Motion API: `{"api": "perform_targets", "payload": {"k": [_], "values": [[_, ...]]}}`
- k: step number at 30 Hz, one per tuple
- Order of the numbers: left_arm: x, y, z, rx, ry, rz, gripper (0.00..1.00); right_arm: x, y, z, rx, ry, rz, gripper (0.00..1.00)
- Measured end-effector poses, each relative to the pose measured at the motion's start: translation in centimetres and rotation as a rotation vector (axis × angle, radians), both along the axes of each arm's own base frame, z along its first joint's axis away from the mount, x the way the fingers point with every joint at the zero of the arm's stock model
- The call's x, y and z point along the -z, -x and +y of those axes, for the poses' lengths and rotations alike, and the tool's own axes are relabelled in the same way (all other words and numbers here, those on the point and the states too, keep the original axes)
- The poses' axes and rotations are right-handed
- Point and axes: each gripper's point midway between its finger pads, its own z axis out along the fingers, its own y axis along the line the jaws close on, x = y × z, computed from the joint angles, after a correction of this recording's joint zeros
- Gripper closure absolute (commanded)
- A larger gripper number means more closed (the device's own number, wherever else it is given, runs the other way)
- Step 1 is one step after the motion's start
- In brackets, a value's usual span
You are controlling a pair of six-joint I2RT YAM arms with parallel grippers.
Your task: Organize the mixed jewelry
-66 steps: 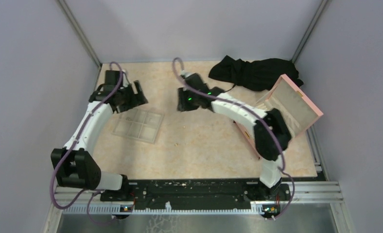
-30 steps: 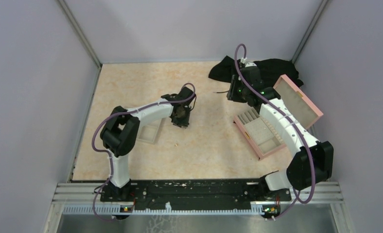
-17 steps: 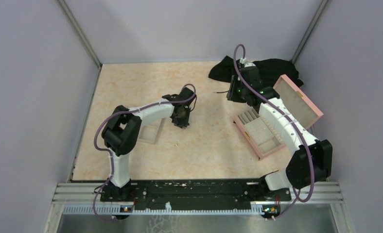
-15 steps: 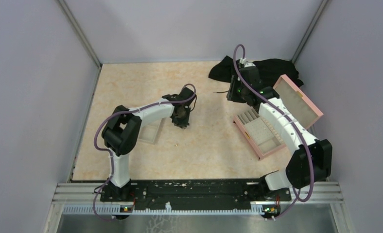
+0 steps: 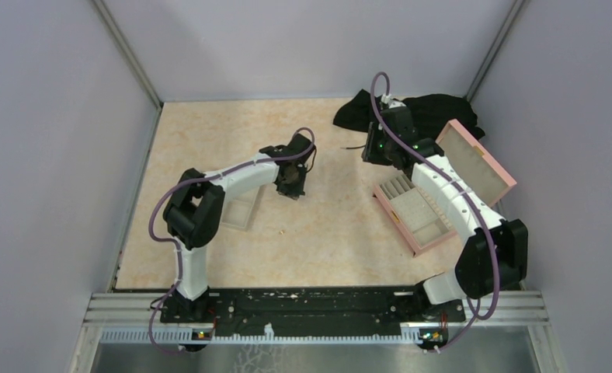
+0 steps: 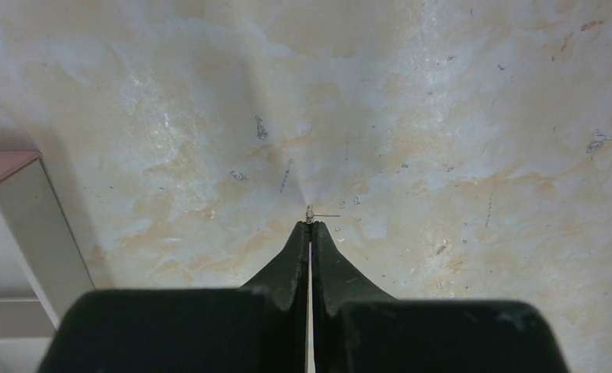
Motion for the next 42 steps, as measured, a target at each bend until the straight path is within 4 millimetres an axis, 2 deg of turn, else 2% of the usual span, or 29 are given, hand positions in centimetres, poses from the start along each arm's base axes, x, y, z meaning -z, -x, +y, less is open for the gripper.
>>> {"api": "perform_targets", "payload": {"k": [5,11,15,21,22,24,27,28,34,39,42], "values": [[-0.9,-0.2,0.2,-0.003,-0.004,-0.013,1.00,0.2,0.0,0.1,-0.002,0.000,0.007,0.69],[-3.6,-0.8,2.2,-0.041,-0.004,-0.047,1.00,0.2,0.0,0.1,-0.006,-0.002,0.008,0.70],[-5.3,-1.7,5.9,-0.120,0.005,-0.077,1.00,0.2,0.0,0.2,-0.006,-0.003,0.008,0.70],[-4.9,-3.1,12.3,-0.265,-0.020,-0.065,1.00,0.0,-0.2,0.4,-0.008,-0.015,-0.003,0.70],[-4.7,-3.1,13.0,-0.279,-0.027,-0.061,0.97,-0.1,-0.3,0.4,-0.009,-0.017,-0.006,0.70],[-4.3,-3.1,14.0,-0.301,-0.038,-0.050,0.74,-0.1,-0.3,0.5,-0.009,-0.023,-0.007,0.70],[-4.0,-3.2,14.5,-0.316,-0.051,-0.049,0.49,-0.1,-0.3,0.6,-0.009,-0.027,-0.006,0.70],[-4.0,-3.2,14.6,-0.322,-0.054,-0.049,0.47,-0.1,-0.3,0.6,-0.009,-0.027,-0.006,0.70],[-4.2,-3.4,14.5,-0.337,-0.046,-0.060,0.46,-0.1,-0.3,0.6,-0.008,-0.027,-0.005,0.69],[-5.6,-3.6,14.0,-0.328,-0.001,-0.087,0.45,0.0,-0.2,0.9,-0.014,-0.021,-0.004,0.64],[-7.1,-4.1,13.4,-0.321,0.038,-0.119,0.44,1.1,-0.2,2.7,-0.052,0.024,0.026,0.60]]}}
